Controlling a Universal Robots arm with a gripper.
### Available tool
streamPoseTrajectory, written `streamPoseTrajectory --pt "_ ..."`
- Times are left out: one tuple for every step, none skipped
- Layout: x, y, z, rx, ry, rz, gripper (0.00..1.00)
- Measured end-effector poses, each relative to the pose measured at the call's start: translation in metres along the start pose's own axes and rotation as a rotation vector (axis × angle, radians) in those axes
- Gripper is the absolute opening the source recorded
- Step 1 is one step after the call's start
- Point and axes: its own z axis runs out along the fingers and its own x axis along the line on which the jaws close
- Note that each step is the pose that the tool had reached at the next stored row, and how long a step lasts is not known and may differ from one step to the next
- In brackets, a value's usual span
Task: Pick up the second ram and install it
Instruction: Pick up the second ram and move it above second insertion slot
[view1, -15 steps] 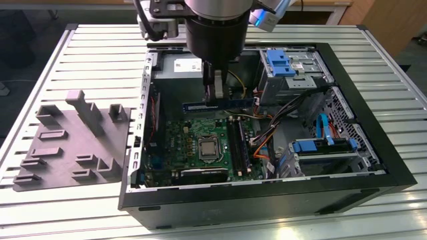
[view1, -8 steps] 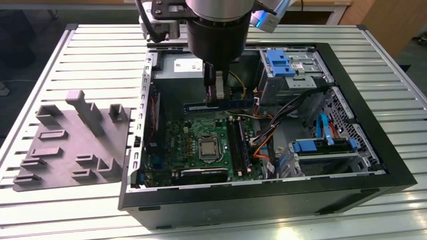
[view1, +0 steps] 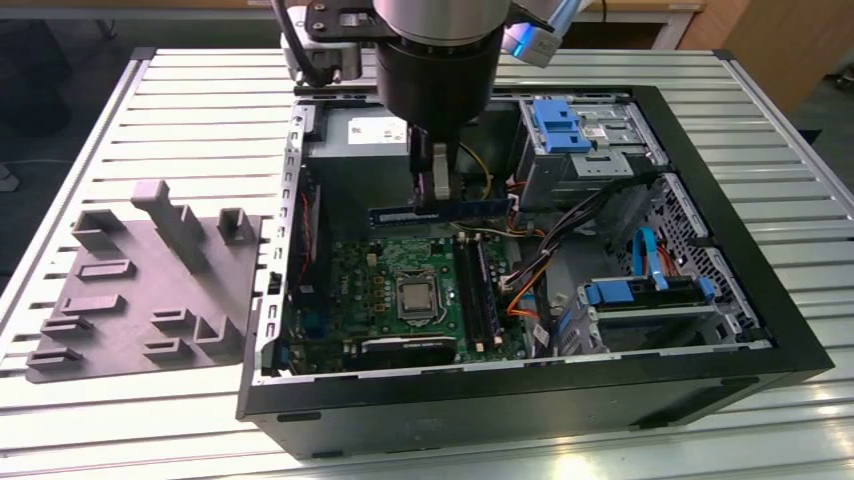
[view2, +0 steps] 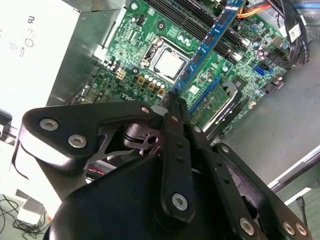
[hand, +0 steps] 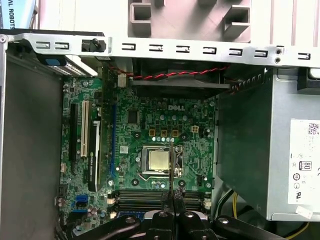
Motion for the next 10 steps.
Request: streamPoseTrajectory --pt "0.0 -0.0001 0.0002 0.0 -0.0001 0.0 0.11" --pt "0.0 -0.0002 0.0005 0.0 -0.0001 0.0 0.11" --pt "0.0 -0.0004 0.0007 0.0 -0.0001 0.0 0.11" --pt "0.0 -0.0005 0.0008 0.0 0.0 0.0 0.11" --pt "0.0001 -0.0006 0.001 0.0 0.0001 0.0 0.11" --pt "0.0 -0.0007 0.0012 0.0 0.0 0.0 0.11" --pt "0.0001 -0.0009 0.0014 0.0 0.0 0.0 0.11" --pt "0.0001 -0.001 0.0016 0.0 0.0 0.0 0.11" --pt "0.0001 -0.0011 0.0018 0.0 0.0 0.0 0.11" --pt "0.0001 -0.0013 0.002 0.0 0.0 0.0 0.11"
